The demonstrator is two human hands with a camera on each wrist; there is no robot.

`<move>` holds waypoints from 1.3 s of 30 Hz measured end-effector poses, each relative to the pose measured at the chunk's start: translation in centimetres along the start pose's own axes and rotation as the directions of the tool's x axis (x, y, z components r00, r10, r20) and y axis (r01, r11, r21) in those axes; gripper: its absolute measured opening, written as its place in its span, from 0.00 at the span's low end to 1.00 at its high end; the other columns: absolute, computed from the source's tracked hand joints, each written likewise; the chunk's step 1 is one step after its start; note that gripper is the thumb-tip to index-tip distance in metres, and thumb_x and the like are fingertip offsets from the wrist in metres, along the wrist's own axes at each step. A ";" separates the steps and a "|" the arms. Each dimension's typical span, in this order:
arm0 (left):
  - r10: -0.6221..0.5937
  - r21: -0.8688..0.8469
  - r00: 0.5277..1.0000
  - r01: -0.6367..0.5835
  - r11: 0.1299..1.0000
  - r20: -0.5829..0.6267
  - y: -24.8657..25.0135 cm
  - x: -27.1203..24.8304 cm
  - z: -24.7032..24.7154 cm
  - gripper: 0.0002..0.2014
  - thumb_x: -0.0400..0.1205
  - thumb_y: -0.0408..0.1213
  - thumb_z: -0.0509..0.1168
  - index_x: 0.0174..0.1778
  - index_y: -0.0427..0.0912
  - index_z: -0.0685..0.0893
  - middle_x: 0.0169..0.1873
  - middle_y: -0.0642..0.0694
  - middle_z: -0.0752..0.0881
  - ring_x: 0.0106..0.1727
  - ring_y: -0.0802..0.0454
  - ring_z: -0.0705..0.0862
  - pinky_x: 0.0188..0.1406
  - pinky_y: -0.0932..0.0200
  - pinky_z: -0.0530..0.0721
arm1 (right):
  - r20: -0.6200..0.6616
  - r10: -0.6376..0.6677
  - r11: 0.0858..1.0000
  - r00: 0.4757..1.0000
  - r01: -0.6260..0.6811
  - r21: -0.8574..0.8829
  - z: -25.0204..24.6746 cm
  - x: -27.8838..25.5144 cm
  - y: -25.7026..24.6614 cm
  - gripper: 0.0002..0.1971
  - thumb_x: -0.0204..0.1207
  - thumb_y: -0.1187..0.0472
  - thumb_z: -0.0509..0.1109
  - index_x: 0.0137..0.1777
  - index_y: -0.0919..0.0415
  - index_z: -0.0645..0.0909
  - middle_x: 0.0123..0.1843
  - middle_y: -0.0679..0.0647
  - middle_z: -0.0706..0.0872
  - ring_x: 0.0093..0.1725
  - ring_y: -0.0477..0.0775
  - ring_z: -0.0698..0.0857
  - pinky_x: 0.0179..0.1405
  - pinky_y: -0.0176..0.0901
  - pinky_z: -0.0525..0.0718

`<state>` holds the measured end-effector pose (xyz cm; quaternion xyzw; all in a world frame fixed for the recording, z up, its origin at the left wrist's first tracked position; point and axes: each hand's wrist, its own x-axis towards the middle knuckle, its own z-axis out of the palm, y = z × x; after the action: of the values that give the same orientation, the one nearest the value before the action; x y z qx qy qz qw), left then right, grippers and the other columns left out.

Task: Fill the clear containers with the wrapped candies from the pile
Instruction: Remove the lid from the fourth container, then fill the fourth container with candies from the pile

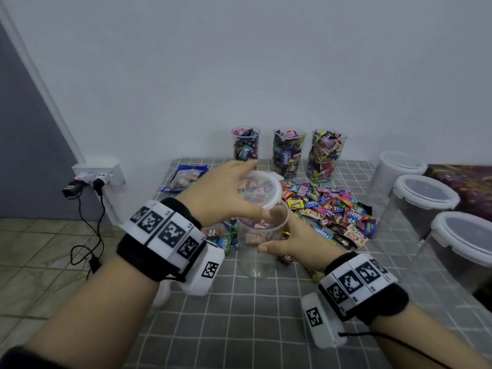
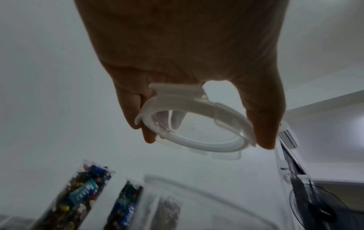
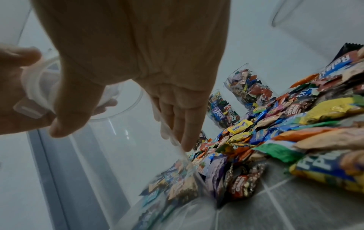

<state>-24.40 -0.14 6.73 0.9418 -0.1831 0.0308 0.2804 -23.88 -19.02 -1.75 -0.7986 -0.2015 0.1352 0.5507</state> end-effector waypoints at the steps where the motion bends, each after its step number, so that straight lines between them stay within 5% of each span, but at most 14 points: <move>1: -0.012 -0.035 1.000 0.011 0.999 -0.028 -0.5 -0.4 -0.7 0.60 0.51 0.69 0.69 0.80 0.47 0.63 0.74 0.52 0.71 0.73 0.57 0.70 0.75 0.57 0.66 | 0.005 0.004 1.000 1.000 -0.004 0.014 0.0 -0.1 -0.1 0.43 0.66 0.68 0.80 0.78 0.54 0.61 0.64 0.39 0.80 0.55 0.22 0.79 0.48 0.15 0.73; 4: -0.071 -0.038 0.997 0.069 0.997 -0.035 -3.3 -2.4 -2.2 0.60 0.49 0.70 0.69 0.79 0.48 0.66 0.71 0.55 0.74 0.70 0.58 0.73 0.74 0.54 0.69 | 0.014 0.013 0.999 1.000 -0.014 0.036 0.1 -0.1 -0.2 0.43 0.67 0.71 0.78 0.79 0.58 0.60 0.60 0.39 0.80 0.50 0.21 0.80 0.45 0.15 0.74; 8: -0.219 0.121 0.975 0.213 0.970 0.041 -6.9 -6.3 -2.9 0.62 0.48 0.71 0.65 0.80 0.48 0.61 0.75 0.51 0.71 0.72 0.58 0.69 0.68 0.65 0.65 | 0.012 0.008 1.000 1.000 -0.008 0.029 0.1 -0.2 -0.3 0.40 0.67 0.72 0.78 0.77 0.59 0.62 0.57 0.38 0.79 0.46 0.19 0.80 0.44 0.16 0.75; 12: -0.443 0.293 0.883 0.388 0.874 0.154 -10.7 -9.9 -1.9 0.64 0.47 0.73 0.64 0.81 0.51 0.56 0.76 0.47 0.68 0.74 0.51 0.69 0.71 0.58 0.68 | 0.000 0.004 1.000 1.000 -0.004 0.017 0.3 -0.2 -0.3 0.38 0.68 0.70 0.78 0.74 0.53 0.63 0.56 0.37 0.79 0.47 0.20 0.80 0.44 0.17 0.76; 16: -0.561 0.404 0.798 0.449 0.797 0.219 -12.8 -12.1 -0.6 0.57 0.60 0.66 0.73 0.81 0.54 0.53 0.78 0.48 0.64 0.74 0.50 0.69 0.67 0.58 0.70 | -0.005 0.004 1.000 1.000 -0.004 0.024 0.3 -0.3 -0.1 0.38 0.67 0.69 0.79 0.73 0.52 0.64 0.59 0.40 0.81 0.50 0.25 0.82 0.47 0.20 0.78; 19: -0.552 0.380 0.778 0.433 0.817 0.301 -13.1 -12.6 0.0 0.67 0.44 0.74 0.71 0.80 0.57 0.52 0.75 0.52 0.60 0.70 0.53 0.69 0.65 0.59 0.71 | -0.009 0.008 1.000 1.000 -0.008 0.017 0.3 -0.3 -0.2 0.36 0.67 0.69 0.79 0.71 0.50 0.65 0.58 0.39 0.80 0.49 0.23 0.81 0.46 0.19 0.77; 23: -0.533 0.408 0.791 0.399 0.821 0.300 -13.4 -12.1 1.2 0.59 0.59 0.62 0.78 0.80 0.57 0.49 0.76 0.51 0.57 0.72 0.51 0.68 0.67 0.59 0.73 | -0.018 0.015 1.000 1.000 -0.015 0.008 0.3 -0.6 -0.5 0.36 0.68 0.68 0.78 0.71 0.50 0.63 0.56 0.36 0.78 0.46 0.18 0.79 0.43 0.15 0.75; 34: -0.530 0.418 0.792 0.390 0.820 0.303 -13.6 -8.4 1.3 0.54 0.65 0.57 0.77 0.81 0.54 0.50 0.79 0.46 0.58 0.77 0.46 0.64 0.72 0.53 0.69 | -0.030 0.031 1.000 0.999 -0.031 -0.003 0.5 -0.7 -0.3 0.38 0.69 0.65 0.78 0.74 0.48 0.60 0.58 0.34 0.77 0.48 0.17 0.78 0.43 0.13 0.73; 37: -0.533 0.410 0.778 0.389 0.825 0.333 -13.6 -8.3 1.1 0.57 0.64 0.61 0.76 0.82 0.53 0.49 0.80 0.45 0.58 0.78 0.46 0.63 0.74 0.55 0.66 | -0.026 0.039 0.999 0.999 -0.039 -0.012 0.4 -0.7 -0.1 0.40 0.70 0.66 0.78 0.74 0.46 0.58 0.59 0.34 0.77 0.49 0.18 0.78 0.43 0.13 0.73; 39: -0.529 0.403 0.755 0.378 0.834 0.386 -13.2 -8.3 0.7 0.66 0.53 0.73 0.72 0.82 0.51 0.47 0.81 0.45 0.56 0.79 0.47 0.61 0.75 0.55 0.64 | 0.002 0.071 0.995 0.997 -0.071 -0.066 0.1 -0.7 -0.2 0.41 0.70 0.65 0.77 0.75 0.46 0.55 0.59 0.32 0.74 0.51 0.21 0.78 0.43 0.12 0.71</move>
<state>-27.38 12.43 -2.01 0.9658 -0.0033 -0.2473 0.0783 -24.56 -19.16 -1.61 -0.8226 -0.1783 0.1497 0.5187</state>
